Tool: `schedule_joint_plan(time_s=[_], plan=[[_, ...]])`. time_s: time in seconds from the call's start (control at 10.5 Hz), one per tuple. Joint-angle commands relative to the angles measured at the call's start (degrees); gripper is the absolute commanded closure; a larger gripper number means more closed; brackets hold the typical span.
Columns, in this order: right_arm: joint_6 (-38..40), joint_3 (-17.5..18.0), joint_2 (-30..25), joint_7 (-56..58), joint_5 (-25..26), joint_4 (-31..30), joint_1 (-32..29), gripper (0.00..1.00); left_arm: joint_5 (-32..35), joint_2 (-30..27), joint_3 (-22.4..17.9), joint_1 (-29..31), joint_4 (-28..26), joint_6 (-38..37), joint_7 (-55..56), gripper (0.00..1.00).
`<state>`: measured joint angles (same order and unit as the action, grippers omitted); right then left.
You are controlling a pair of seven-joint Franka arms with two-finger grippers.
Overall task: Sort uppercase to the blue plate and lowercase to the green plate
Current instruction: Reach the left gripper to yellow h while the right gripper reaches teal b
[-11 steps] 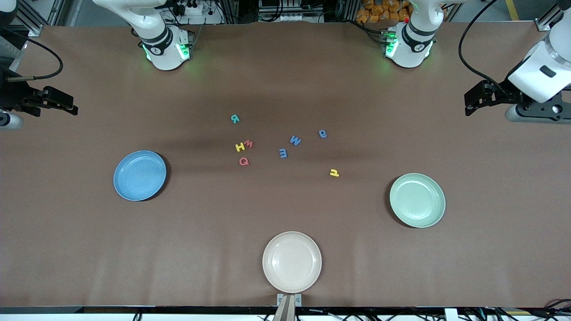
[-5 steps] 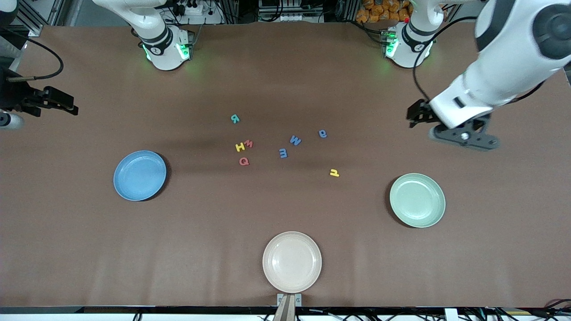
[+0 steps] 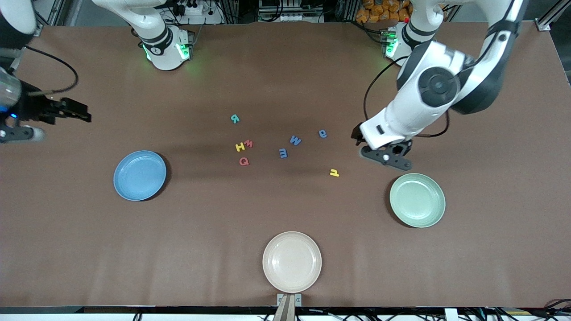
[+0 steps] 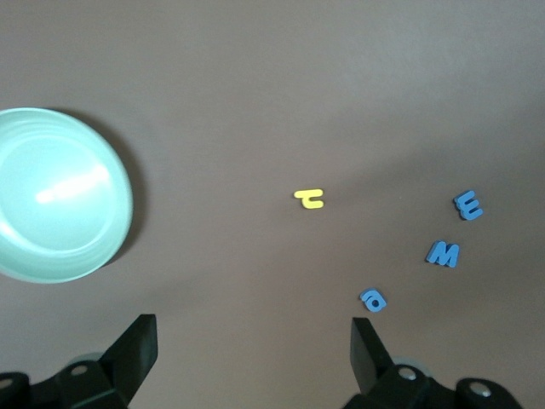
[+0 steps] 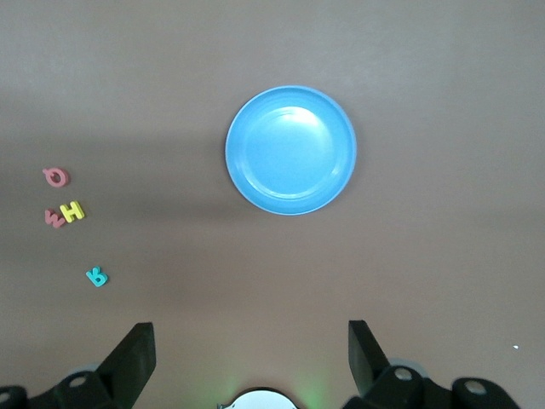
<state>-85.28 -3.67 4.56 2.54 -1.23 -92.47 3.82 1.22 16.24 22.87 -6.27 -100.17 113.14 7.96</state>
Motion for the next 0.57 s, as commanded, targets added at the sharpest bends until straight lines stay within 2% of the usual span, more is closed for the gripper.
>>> schedule_joint_plan(time_s=[0.0,0.29,0.48], plan=[[-1.1,-0.1,5.5,-7.2,-4.7,1.2,3.0,0.00,3.1,4.8,0.7,-0.8,0.2,4.3,0.9,0.00],[-5.3,-0.1,8.3,-15.7,-6.0,-1.6,8.3,0.00,4.1,9.3,0.6,-2.2,-0.5,9.4,4.1,0.00],[-8.5,-0.1,8.3,-19.7,-6.1,-5.4,12.6,0.00,8.5,12.7,0.5,-3.9,-0.4,12.5,12.0,0.00]])
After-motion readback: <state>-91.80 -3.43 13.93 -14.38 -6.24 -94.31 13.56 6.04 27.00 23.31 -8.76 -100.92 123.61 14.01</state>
